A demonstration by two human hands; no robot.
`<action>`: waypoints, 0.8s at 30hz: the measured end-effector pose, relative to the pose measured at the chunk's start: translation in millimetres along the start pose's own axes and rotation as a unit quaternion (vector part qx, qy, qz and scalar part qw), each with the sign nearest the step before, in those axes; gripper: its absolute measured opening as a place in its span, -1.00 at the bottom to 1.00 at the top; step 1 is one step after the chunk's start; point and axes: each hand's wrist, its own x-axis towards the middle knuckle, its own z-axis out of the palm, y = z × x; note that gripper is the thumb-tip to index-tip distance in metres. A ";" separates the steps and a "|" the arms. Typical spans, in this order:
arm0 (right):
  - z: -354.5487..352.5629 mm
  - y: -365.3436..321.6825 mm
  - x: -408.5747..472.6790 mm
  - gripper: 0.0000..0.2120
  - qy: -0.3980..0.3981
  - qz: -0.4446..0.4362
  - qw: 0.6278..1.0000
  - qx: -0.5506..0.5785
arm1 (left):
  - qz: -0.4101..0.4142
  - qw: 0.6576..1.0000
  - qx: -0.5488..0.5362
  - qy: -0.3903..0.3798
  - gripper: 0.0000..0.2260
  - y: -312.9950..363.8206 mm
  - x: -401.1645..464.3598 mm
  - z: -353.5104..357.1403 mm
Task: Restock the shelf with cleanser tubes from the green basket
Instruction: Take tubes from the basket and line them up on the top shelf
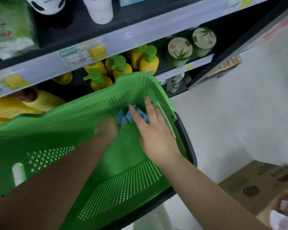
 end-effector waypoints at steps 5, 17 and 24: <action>1.5 5.7 1.2 -0.13 0.004 0.022 1.000 0.015 | -0.031 0.999 -0.025 -0.014 -0.76 0.9 18.9 12.4; -20.2 -5.4 -10.6 -0.26 0.059 0.048 0.996 0.042 | 0.005 0.970 -0.242 0.020 -0.81 2.8 -70.3 -53.2; -52.1 -39.6 -25.0 -0.09 0.050 0.065 0.996 0.047 | 0.097 0.911 -0.373 0.149 -0.84 7.0 -179.7 -165.8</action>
